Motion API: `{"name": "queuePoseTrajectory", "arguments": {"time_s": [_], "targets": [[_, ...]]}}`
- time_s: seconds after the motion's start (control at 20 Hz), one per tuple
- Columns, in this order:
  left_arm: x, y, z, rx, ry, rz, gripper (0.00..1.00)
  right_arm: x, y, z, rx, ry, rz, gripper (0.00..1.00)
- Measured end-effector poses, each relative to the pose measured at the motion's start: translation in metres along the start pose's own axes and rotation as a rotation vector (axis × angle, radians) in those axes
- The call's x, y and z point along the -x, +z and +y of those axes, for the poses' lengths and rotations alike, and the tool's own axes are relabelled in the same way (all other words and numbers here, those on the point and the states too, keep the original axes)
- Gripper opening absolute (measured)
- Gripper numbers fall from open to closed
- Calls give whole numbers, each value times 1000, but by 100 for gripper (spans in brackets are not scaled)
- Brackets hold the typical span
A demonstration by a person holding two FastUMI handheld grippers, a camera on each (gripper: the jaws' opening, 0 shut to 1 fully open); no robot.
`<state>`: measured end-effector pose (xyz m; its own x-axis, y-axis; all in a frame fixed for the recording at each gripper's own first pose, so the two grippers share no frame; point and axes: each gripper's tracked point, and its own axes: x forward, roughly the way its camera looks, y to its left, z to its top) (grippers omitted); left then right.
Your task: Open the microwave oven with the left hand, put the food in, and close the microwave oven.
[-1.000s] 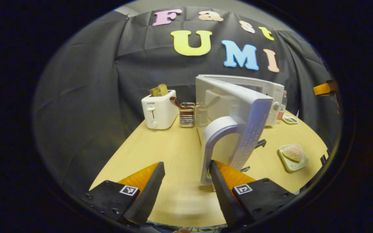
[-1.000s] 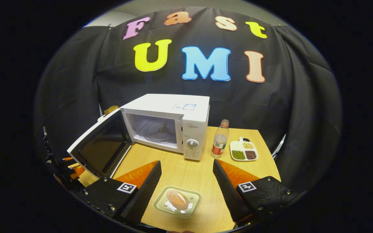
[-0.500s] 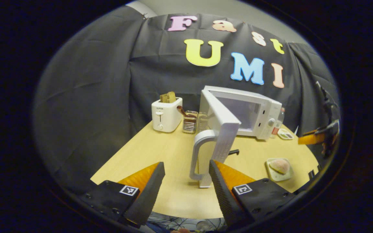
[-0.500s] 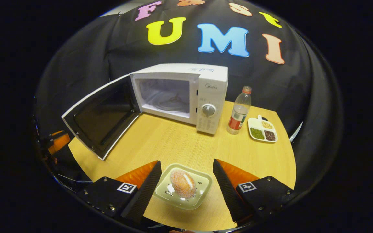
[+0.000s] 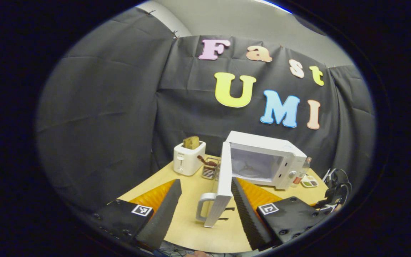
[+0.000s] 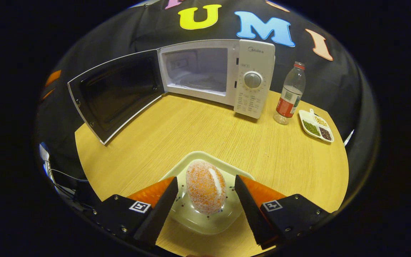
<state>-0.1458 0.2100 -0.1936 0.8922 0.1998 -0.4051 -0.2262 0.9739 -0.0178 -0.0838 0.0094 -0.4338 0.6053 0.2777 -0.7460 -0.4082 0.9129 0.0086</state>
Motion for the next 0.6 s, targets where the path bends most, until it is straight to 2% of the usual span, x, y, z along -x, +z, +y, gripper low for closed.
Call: {"name": "queuePoseTrajectory", "arguments": {"time_s": [0.15, 0.3, 0.45, 0.6], "targets": [[1, 1, 3, -2, 32, 24, 92, -12, -11, -5, -30, -5, 7, 98], [4, 15, 2, -7, 48, -1, 93, -20, -16, -4, -49, 7, 19, 98], [8, 30, -2, -12, 45, -37, 93, -24, -19, 1, -6, 24, 24, 98], [8, 38, -3, -22, 43, -53, 93, -29, -21, -2, 27, 13, 34, 92]]}}
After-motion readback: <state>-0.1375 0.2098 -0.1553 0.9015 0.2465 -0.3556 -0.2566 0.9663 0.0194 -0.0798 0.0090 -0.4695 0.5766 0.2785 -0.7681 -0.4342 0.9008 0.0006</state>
